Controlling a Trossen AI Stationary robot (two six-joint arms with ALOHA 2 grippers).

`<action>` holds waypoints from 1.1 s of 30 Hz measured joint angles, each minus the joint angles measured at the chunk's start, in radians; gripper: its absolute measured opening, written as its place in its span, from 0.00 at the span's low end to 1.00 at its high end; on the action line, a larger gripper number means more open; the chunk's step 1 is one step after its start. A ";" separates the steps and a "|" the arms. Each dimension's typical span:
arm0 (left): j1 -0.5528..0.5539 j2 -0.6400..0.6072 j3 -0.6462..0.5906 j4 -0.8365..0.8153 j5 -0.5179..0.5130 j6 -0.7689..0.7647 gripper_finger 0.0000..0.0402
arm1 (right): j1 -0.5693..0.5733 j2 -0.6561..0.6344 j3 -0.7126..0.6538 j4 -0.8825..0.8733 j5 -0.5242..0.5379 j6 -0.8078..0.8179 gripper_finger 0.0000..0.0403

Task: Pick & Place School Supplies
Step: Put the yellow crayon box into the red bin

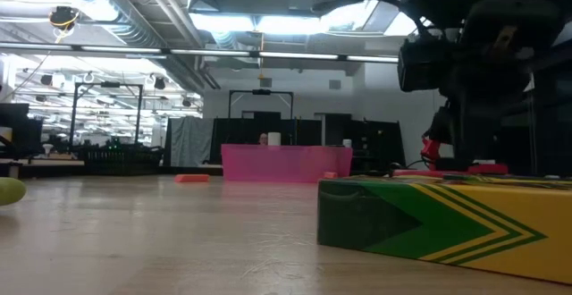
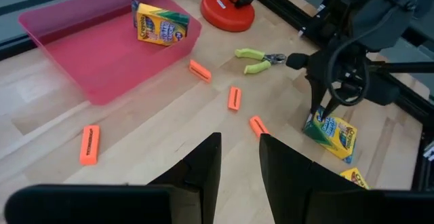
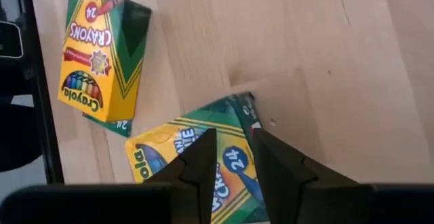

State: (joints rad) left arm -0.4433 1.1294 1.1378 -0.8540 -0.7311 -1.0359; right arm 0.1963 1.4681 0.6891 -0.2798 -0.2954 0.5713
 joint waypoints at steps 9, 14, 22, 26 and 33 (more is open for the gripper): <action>0.000 0.000 0.000 0.017 0.000 0.003 0.24 | 0.010 0.000 0.000 0.011 -0.120 0.036 0.25; 0.000 0.000 0.000 0.017 -0.007 0.011 0.24 | -0.022 0.000 -0.016 0.072 -0.162 0.049 0.21; 0.000 0.000 0.000 0.017 -0.007 0.010 0.24 | -0.062 0.001 -0.149 0.272 -0.246 0.159 0.11; 0.000 0.000 0.000 0.017 -0.007 0.014 0.24 | -0.066 0.001 -0.153 0.274 -0.233 0.149 0.08; 0.000 0.000 0.000 0.017 -0.007 0.014 0.24 | -0.098 0.001 -0.153 0.272 -0.187 0.120 0.06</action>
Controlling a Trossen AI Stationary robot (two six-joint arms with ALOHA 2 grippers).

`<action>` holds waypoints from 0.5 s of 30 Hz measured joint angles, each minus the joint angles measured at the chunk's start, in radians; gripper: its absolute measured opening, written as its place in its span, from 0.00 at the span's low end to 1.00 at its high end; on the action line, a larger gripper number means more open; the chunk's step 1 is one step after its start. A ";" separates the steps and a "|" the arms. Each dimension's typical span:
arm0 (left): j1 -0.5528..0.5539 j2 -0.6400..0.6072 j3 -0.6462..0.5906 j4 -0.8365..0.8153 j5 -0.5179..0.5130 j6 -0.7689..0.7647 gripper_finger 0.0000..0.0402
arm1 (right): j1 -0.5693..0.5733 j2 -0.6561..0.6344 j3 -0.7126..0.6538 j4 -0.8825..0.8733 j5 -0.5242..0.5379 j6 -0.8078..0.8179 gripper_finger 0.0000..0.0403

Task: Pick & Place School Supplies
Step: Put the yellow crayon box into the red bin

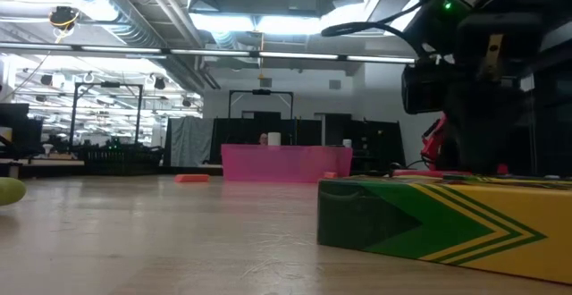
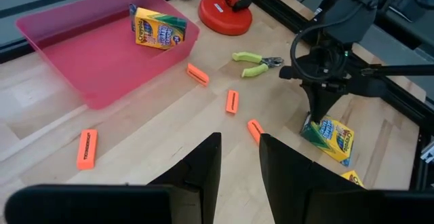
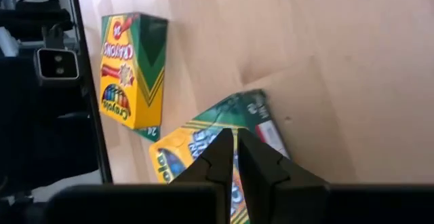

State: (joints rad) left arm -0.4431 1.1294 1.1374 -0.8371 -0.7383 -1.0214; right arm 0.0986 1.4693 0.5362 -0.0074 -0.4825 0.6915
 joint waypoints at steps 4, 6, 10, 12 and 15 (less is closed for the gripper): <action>0.000 0.000 0.000 0.000 0.000 -0.001 0.24 | -0.012 0.000 0.000 -0.010 0.003 -0.014 0.05; 0.000 0.000 0.000 0.000 0.000 -0.001 0.24 | -0.011 0.000 0.000 -0.011 -0.012 -0.018 0.05; 0.000 0.000 0.000 0.000 0.000 -0.005 0.24 | -0.002 0.000 0.000 -0.007 -0.050 -0.014 0.05; 0.000 0.000 0.000 0.000 0.000 -0.007 0.24 | 0.005 0.000 0.000 -0.003 -0.065 -0.002 0.05; 0.000 0.000 0.000 0.000 0.000 -0.009 0.24 | 0.016 0.000 0.000 0.016 -0.083 0.012 0.05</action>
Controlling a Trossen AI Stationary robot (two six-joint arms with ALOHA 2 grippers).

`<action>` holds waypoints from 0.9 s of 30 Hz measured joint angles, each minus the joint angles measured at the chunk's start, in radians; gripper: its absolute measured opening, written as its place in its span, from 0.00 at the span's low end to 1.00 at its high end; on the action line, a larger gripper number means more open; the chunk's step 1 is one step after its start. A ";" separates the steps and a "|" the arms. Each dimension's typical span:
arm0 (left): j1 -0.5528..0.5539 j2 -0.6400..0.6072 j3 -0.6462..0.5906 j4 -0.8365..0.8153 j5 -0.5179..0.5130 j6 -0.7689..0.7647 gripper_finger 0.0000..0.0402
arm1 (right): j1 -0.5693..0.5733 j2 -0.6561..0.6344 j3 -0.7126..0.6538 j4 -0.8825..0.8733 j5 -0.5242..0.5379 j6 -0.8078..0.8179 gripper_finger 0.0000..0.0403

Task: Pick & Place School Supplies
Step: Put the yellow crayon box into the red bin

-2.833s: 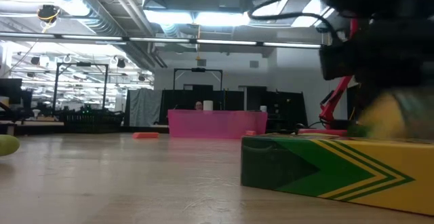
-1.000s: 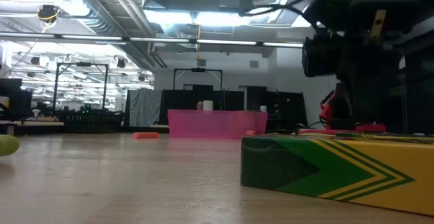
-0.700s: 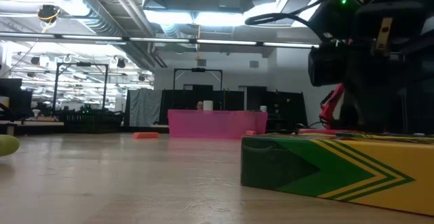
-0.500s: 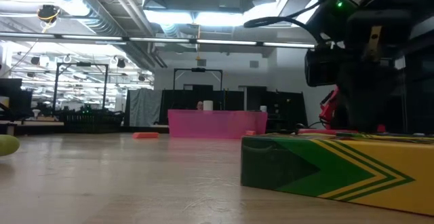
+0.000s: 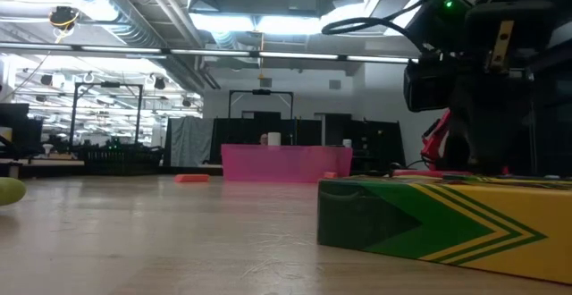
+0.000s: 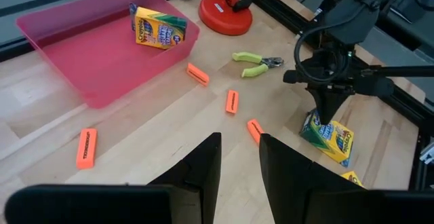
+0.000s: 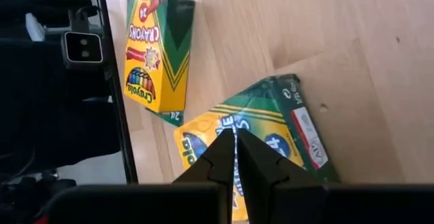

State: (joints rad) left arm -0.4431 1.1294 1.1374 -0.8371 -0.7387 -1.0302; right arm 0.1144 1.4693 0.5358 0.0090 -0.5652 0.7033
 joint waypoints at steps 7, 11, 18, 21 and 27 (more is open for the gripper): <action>0.000 0.000 0.000 0.000 -0.001 0.002 0.24 | -0.001 0.000 -0.009 -0.001 0.043 -0.008 0.05; 0.000 0.000 0.000 0.000 -0.001 0.004 0.24 | -0.012 0.000 -0.042 0.010 0.056 -0.004 0.05; 0.000 0.000 0.000 0.000 -0.001 0.004 0.24 | -0.015 -0.001 -0.066 0.035 0.079 0.008 0.05; 0.000 0.000 0.000 0.000 -0.001 0.004 0.24 | -0.027 -0.001 -0.066 0.046 0.112 0.016 0.05; 0.000 0.000 0.000 0.000 -0.001 0.004 0.24 | -0.053 -0.001 -0.066 0.063 0.159 0.028 0.04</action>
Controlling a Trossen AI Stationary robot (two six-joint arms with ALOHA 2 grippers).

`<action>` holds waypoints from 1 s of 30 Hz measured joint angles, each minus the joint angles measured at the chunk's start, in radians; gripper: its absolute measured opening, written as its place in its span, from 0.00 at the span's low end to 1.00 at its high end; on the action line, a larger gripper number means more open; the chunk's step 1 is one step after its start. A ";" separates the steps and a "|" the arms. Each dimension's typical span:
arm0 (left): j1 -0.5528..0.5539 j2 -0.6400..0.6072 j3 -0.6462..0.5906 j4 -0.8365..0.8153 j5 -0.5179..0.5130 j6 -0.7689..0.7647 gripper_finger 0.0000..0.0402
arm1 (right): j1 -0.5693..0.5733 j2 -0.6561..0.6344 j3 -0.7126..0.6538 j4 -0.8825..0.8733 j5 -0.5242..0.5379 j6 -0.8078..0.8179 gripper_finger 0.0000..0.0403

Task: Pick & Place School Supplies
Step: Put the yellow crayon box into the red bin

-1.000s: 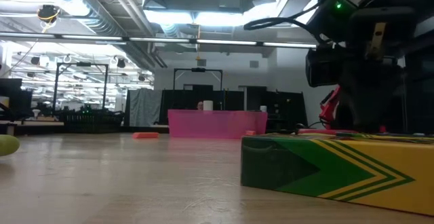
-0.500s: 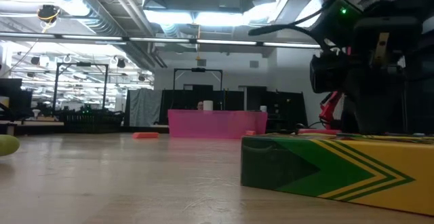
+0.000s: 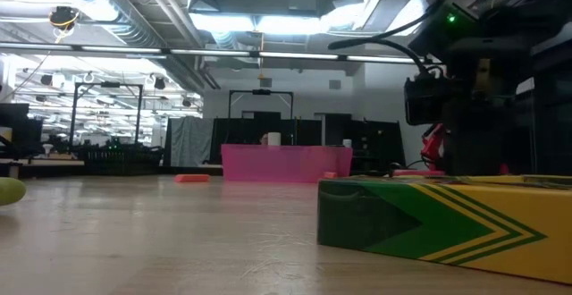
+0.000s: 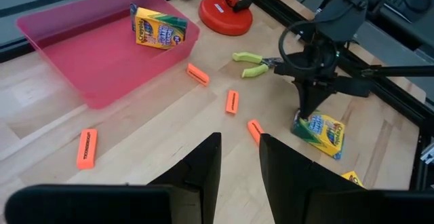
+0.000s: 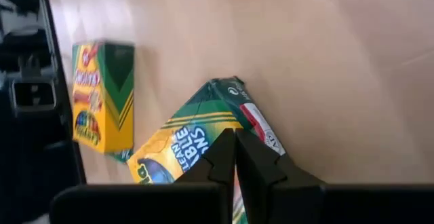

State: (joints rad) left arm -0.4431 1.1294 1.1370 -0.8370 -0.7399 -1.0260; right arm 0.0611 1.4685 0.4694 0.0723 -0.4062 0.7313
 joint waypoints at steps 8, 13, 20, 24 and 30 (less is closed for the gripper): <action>0.000 0.000 0.000 0.004 -0.007 -0.003 0.24 | -0.044 0.000 0.000 0.007 0.046 0.028 0.03; 0.000 0.000 0.000 0.004 -0.011 -0.001 0.24 | -0.069 0.012 0.000 0.012 0.072 0.032 0.02; 0.000 0.000 0.000 0.012 -0.011 -0.003 0.24 | -0.086 0.088 0.003 0.089 0.055 0.054 0.02; 0.000 0.000 0.000 0.021 -0.011 -0.002 0.24 | -0.102 0.106 0.002 0.135 0.065 0.084 0.02; 0.000 0.000 0.000 0.026 -0.021 0.000 0.24 | -0.130 0.107 0.002 0.149 0.069 0.111 0.02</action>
State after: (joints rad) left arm -0.4427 1.1296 1.1366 -0.8108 -0.7605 -1.0264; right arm -0.0693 1.5757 0.4713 0.2208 -0.3368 0.8427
